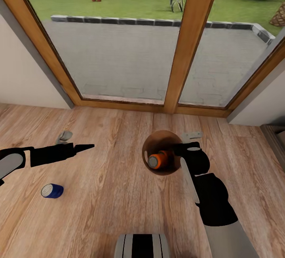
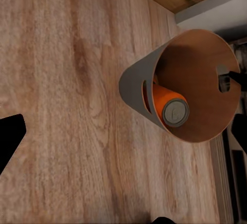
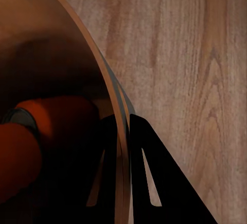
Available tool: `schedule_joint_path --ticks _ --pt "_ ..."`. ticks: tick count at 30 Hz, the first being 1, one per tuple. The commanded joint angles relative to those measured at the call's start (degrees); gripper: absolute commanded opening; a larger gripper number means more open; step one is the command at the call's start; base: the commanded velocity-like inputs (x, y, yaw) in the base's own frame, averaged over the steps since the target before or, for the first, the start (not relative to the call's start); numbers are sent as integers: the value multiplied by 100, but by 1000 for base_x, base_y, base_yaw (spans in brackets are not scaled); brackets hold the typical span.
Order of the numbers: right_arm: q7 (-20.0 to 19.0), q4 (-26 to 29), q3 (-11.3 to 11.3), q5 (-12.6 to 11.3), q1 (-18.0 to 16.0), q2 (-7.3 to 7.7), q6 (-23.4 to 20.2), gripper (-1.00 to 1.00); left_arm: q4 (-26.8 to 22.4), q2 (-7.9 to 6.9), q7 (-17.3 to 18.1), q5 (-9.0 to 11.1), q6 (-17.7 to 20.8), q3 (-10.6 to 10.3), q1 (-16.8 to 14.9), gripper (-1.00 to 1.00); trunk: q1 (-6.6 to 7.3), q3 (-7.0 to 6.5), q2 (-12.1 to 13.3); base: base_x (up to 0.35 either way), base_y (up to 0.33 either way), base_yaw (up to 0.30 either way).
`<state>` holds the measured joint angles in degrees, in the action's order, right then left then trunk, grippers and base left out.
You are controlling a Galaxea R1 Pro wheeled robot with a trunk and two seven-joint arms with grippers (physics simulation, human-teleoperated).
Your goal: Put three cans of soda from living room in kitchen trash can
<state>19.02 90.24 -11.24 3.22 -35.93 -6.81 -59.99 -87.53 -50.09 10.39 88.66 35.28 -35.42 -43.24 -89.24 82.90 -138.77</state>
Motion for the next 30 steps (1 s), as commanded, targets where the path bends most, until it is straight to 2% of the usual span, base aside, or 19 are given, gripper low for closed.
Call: schedule_joint_path --ticks 1,10,16,30 --pt "-21 3 3 38 -1 -2 -1 -100 2 0 -4 0 -2 -2 0 100 1 0 0 0 0 0" --pt "-21 5 49 38 -1 -10 -1 -100 8 45 -41 -15 -93 -13 0 100 1 -5 0 0 0 0" --pt "-18 4 71 38 -1 -20 -1 -100 8 79 -29 -6 -198 -111 0 100 1 -52 0 0 0 0" --pt "-17 9 78 38 -1 -13 -1 -100 8 111 -16 -7 -205 -127 0 100 1 -180 0 0 0 0"
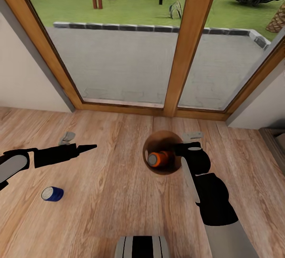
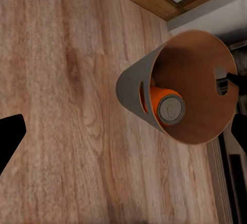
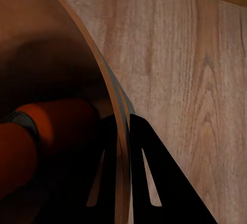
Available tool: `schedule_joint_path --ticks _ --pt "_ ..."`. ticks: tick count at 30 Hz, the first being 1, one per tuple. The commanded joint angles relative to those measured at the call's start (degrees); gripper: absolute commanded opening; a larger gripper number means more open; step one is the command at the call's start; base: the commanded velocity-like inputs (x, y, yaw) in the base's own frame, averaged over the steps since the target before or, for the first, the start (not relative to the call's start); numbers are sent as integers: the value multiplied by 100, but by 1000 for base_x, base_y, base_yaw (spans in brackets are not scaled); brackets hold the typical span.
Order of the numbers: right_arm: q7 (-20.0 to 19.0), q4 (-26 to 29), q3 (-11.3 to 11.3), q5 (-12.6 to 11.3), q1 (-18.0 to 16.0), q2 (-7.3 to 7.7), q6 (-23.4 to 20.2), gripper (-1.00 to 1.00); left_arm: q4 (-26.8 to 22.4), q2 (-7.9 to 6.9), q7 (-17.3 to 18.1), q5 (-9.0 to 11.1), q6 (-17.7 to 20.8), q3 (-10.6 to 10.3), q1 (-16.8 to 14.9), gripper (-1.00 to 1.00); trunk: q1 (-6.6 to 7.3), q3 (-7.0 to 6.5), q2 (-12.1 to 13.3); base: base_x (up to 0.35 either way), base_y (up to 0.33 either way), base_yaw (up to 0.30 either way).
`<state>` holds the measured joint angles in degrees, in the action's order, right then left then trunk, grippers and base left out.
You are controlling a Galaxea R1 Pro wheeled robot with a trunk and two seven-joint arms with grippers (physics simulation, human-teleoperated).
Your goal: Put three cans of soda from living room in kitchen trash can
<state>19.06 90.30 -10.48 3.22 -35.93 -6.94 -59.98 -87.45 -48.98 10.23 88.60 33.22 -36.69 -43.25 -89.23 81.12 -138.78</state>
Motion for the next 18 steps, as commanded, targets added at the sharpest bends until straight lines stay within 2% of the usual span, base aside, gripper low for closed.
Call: schedule_joint_path --ticks 1,11,14,18 --pt "-22 3 2 39 -1 -1 -2 -100 0 1 -1 0 0 -1 0 100 0 -10 0 0 0 0" --pt "-23 4 2 39 -3 -1 -2 -100 -7 2 4 -11 5 -56 0 100 0 -101 0 0 0 0" --pt "-24 3 2 39 -2 -2 -2 -100 -2 3 12 -34 6 -320 0 100 0 -129 0 0 0 0" --pt "-24 3 2 39 -1 -14 -2 -100 0 3 8 -43 8 -404 0 100 0 -166 0 0 0 0"
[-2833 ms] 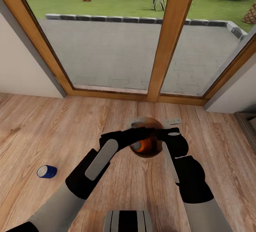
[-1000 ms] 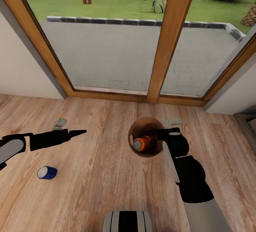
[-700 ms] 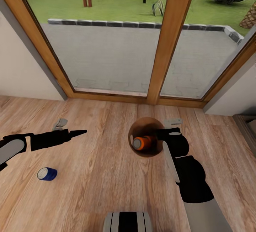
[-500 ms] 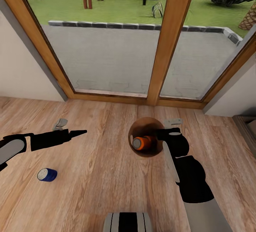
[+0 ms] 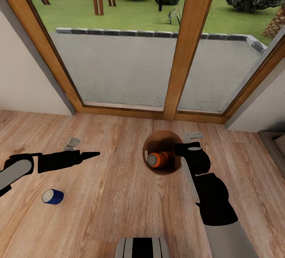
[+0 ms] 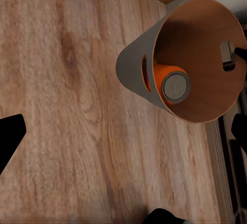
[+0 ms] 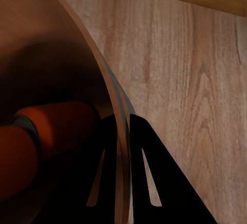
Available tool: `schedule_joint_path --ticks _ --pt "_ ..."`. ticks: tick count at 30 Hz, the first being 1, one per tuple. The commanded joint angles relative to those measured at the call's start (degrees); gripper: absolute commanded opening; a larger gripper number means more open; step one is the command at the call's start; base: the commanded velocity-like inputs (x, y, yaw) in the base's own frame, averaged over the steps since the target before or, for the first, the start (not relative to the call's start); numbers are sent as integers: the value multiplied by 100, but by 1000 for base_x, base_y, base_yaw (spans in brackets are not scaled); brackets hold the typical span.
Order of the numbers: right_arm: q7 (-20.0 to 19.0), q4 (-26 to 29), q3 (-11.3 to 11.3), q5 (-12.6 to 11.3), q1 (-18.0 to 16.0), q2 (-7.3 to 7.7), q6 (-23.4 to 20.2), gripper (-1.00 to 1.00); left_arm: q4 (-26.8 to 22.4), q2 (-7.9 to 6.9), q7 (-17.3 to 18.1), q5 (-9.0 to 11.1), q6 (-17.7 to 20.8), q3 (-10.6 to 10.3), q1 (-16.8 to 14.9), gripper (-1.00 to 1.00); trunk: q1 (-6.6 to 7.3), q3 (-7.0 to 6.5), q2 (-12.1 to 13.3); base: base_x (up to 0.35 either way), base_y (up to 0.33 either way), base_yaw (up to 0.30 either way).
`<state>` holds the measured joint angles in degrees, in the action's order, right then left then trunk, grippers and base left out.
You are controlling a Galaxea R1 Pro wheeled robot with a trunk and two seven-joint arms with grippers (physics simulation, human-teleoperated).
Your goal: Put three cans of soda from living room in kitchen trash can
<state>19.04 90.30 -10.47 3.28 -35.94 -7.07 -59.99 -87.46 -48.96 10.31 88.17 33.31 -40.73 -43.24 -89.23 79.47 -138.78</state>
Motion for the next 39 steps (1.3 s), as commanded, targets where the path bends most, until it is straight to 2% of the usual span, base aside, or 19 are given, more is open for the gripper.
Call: schedule_joint_path --ticks 1,4,6,10,13,29,32,39 --pt "-22 2 1 30 -1 -2 -1 -100 0 0 -1 -1 0 -5 0 100 0 -10 0 0 0 0" --pt "-16 1 -2 32 -1 -5 -1 -100 0 2 -14 -25 0 -20 0 100 0 -37 0 0 0 0" --pt "-15 4 9 32 -1 4 -1 -100 0 15 -25 -125 0 -27 0 100 0 -56 0 0 0 0" --pt "-15 -1 102 25 -1 4 -1 -100 2 218 -29 -480 33 -24 0 100 0 -92 0 0 0 0" --pt "-15 0 106 24 -1 -2 -1 -100 7 258 -29 -529 31 -25 0 100 0 -120 0 0 0 0" --pt "-15 -1 111 14 -1 1 -1 -100 53 285 -50 -538 18 -64 0 100 0 -266 0 0 0 0" --pt "-15 0 109 14 -1 2 -1 -100 53 290 -54 -538 18 -215 1 100 0 -294 0 0 0 0" --pt "-15 3 109 14 -1 -1 -1 -100 53 297 -56 -538 5 -257 0 100 0 -358 0 0 0 0"
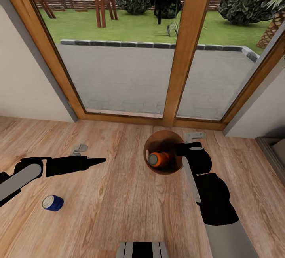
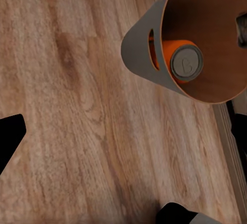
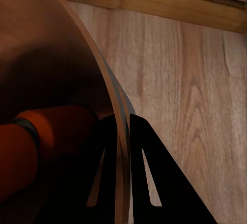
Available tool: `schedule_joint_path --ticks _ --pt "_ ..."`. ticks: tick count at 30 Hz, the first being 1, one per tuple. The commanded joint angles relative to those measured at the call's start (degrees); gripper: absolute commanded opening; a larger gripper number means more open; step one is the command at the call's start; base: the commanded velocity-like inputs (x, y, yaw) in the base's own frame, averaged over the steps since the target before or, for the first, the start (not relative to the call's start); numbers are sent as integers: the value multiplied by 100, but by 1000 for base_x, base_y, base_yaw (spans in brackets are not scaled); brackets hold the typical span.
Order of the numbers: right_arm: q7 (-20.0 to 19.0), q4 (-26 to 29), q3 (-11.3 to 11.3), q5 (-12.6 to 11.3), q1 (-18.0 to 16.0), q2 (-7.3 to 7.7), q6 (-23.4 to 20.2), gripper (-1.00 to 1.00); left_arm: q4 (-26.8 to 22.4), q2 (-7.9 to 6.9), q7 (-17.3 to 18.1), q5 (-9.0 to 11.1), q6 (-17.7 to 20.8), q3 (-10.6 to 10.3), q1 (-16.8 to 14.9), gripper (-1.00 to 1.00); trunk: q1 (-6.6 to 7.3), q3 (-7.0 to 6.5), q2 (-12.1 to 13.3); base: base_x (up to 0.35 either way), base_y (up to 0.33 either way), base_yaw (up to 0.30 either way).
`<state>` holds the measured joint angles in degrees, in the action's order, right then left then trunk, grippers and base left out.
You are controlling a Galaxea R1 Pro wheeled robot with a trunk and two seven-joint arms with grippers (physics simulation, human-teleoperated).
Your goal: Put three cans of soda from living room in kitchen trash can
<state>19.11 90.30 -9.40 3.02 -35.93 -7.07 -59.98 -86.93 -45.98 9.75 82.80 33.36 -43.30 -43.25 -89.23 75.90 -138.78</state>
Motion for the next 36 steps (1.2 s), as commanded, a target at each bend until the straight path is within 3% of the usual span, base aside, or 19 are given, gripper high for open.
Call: schedule_joint_path --ticks 1,36 --pt "-22 2 4 41 -1 -1 -2 -100 0 1 0 0 -2 1 0 100 0 -10 0 0 0 0" --pt "-22 3 6 41 -1 4 -2 -100 35 19 -22 0 -10 -3 0 100 0 -331 0 0 0 0"
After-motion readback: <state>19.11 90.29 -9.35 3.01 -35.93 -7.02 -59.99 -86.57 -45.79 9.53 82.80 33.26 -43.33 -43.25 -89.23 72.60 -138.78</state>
